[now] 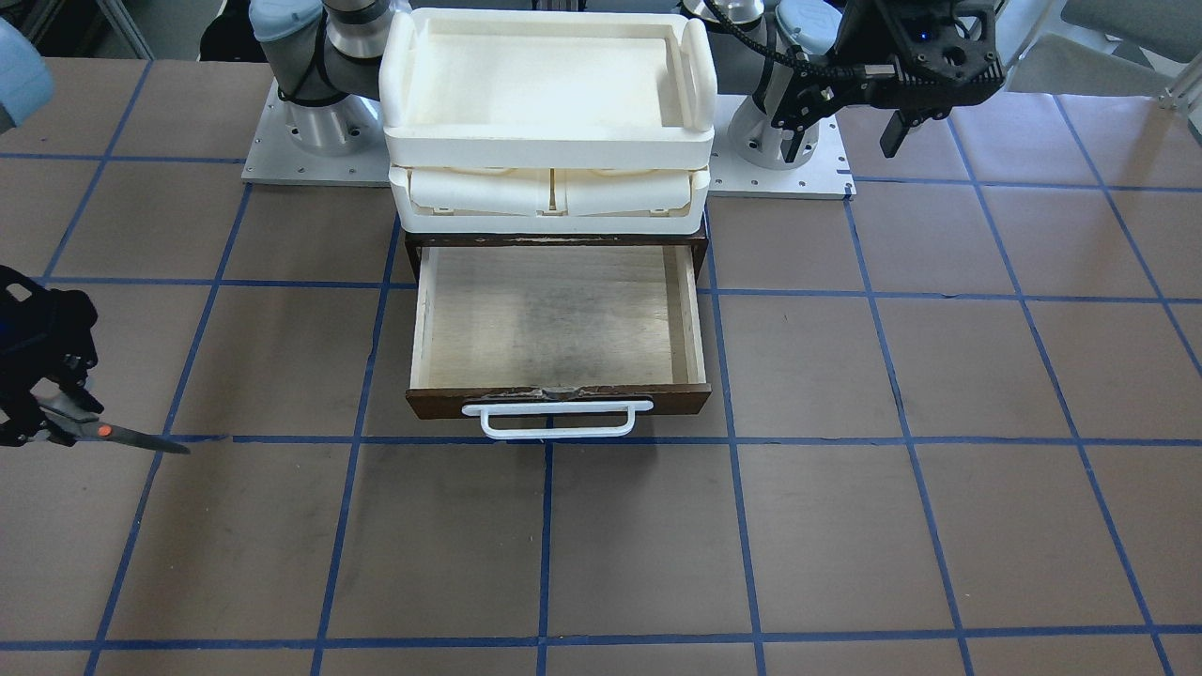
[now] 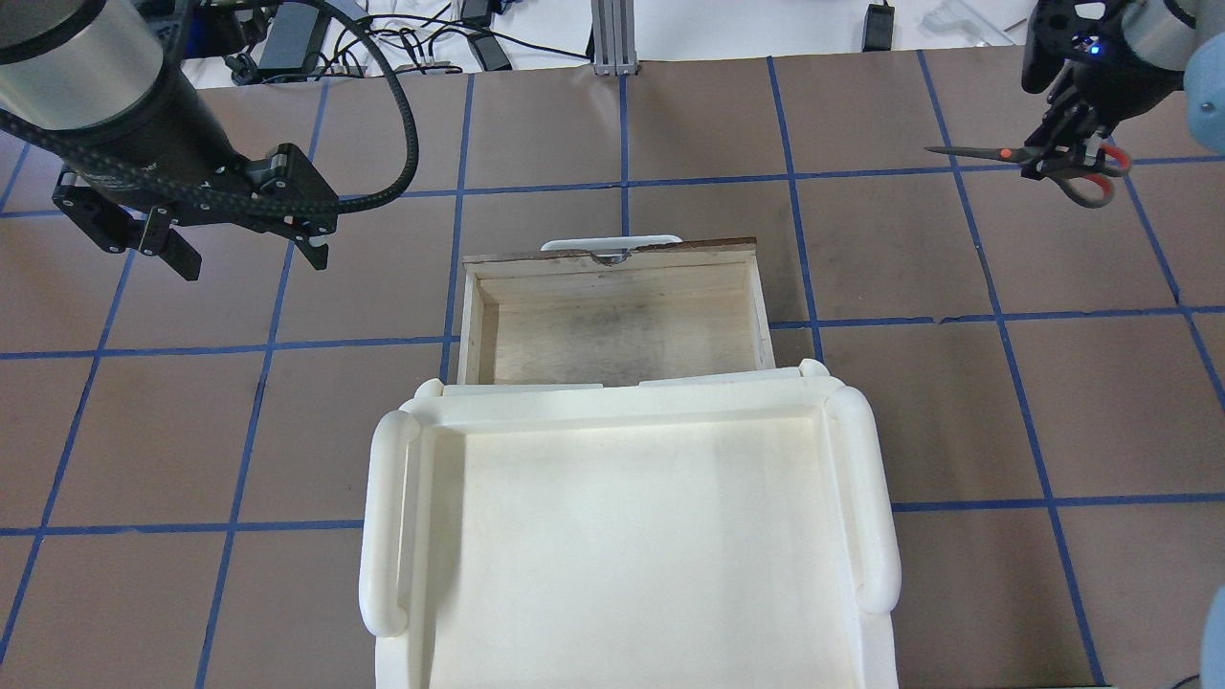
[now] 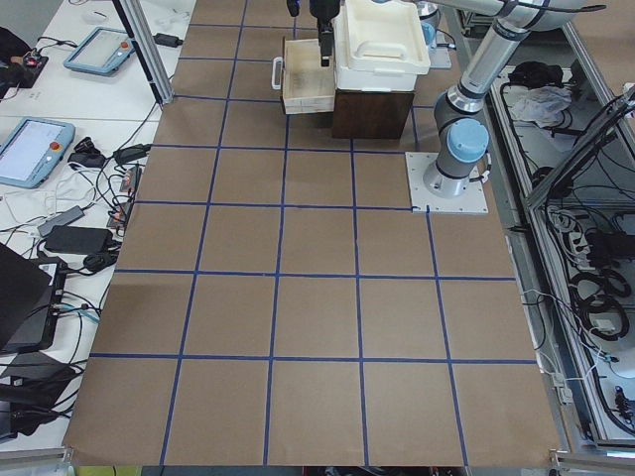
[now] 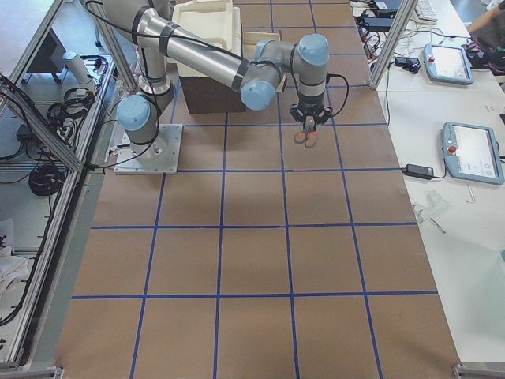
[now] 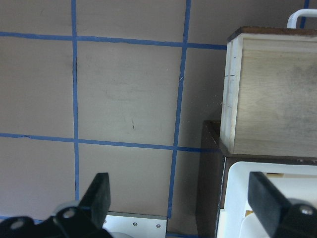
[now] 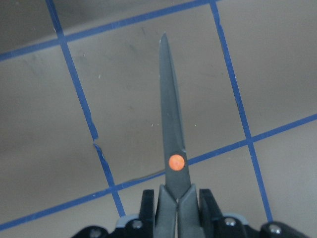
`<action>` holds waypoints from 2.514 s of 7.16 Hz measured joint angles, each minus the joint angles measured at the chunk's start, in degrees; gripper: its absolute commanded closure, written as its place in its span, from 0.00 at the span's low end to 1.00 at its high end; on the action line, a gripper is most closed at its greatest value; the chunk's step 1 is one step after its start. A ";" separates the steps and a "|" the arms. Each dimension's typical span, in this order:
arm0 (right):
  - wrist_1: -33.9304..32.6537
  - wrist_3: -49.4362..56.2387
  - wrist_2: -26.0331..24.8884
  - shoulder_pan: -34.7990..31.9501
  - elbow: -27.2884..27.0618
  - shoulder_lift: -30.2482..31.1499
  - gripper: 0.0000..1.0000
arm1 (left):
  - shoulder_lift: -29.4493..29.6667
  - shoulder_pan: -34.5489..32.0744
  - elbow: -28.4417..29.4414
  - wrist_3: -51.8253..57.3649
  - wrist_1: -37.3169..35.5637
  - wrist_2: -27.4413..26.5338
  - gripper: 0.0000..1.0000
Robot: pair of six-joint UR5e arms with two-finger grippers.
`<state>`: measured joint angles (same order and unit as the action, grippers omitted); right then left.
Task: Put scissors in drawer and close it
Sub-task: 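Lift the scissors with the right gripper toward the drawer, then lower the held scissors into the open wooden drawer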
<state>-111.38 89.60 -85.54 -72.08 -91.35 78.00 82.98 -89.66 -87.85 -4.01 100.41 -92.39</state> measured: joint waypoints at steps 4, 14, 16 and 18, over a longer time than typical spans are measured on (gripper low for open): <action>3.62 -26.86 -4.13 -16.24 0.69 3.42 1.00 | 0.75 0.02 0.11 0.30 -1.38 2.09 0.00; 1.94 -19.55 -2.22 -37.05 -0.91 -0.39 1.00 | -0.10 -0.01 0.04 -2.34 -0.09 2.27 0.00; 0.45 -16.14 -1.64 -38.14 -1.07 -2.37 1.00 | -0.11 0.01 0.00 -2.22 0.02 2.28 0.00; -0.08 -15.06 -1.57 -38.47 -1.37 -3.85 0.98 | -0.23 0.15 -0.03 -2.10 0.05 2.17 0.00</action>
<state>-111.46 74.55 -87.11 -110.55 -92.72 74.16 82.75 -89.52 -87.88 -6.11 100.46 -90.22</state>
